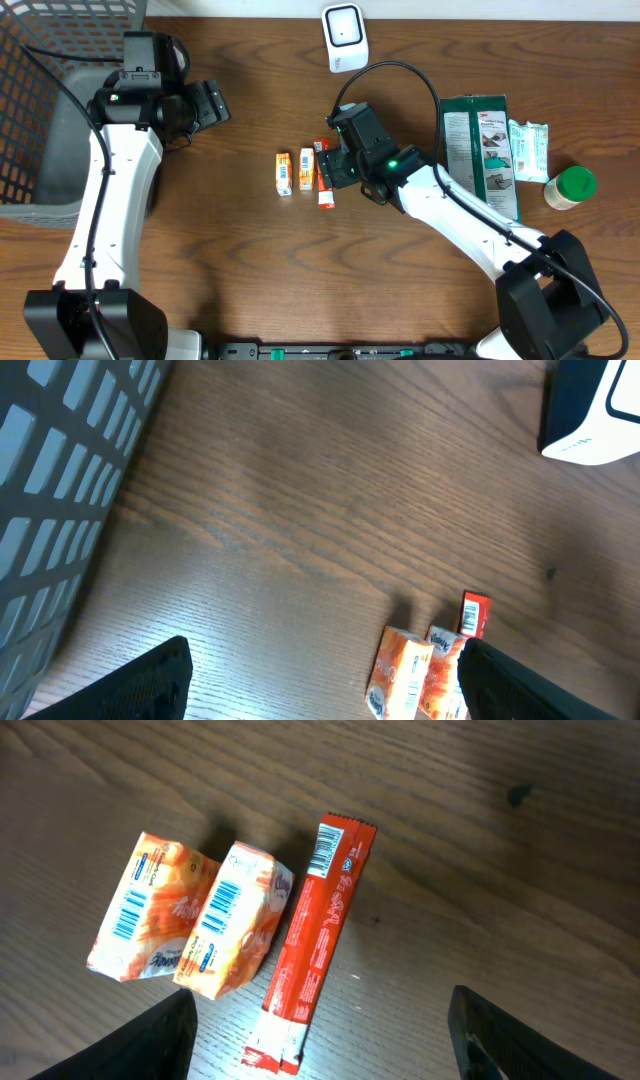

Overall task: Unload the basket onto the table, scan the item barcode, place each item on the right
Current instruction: 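Lower the right gripper and pinch the red stick packet's end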

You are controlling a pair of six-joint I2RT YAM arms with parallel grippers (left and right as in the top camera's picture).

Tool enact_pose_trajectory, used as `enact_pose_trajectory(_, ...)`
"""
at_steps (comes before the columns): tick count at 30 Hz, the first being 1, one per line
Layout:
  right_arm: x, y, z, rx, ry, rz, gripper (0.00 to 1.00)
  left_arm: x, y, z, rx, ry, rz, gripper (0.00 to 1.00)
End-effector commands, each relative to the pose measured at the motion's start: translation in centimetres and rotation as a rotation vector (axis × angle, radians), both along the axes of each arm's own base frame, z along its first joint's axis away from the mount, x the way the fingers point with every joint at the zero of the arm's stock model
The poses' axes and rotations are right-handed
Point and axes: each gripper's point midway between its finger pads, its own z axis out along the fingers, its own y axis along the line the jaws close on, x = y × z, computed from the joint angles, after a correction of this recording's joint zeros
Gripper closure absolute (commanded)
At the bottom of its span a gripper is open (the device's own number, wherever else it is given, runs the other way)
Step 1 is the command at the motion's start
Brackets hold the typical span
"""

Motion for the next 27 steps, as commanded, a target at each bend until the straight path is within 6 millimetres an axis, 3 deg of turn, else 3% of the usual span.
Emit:
enact_pose_trajectory(1,0.1,0.2,-0.6,0.017,0.027,-0.048,0.27,-0.1,0.3,0.3,0.016,-0.008,0.001,0.14)
enact_pose_trajectory(13,0.6,0.0,-6.4,-0.054,0.095,-0.081,0.53,-0.1,0.3,0.3,0.016,-0.008,0.001,0.14)
enact_pose_trajectory(18,0.5,0.2,-7.6,-0.039,0.131,-0.108,0.53,-0.1,0.3,0.3,0.016,-0.008,0.001,0.14)
enact_pose_trajectory(27,0.4,0.1,-7.8,-0.01,0.159,-0.174,0.51,-0.1,0.3,0.3,0.016,-0.008,0.001,0.14)
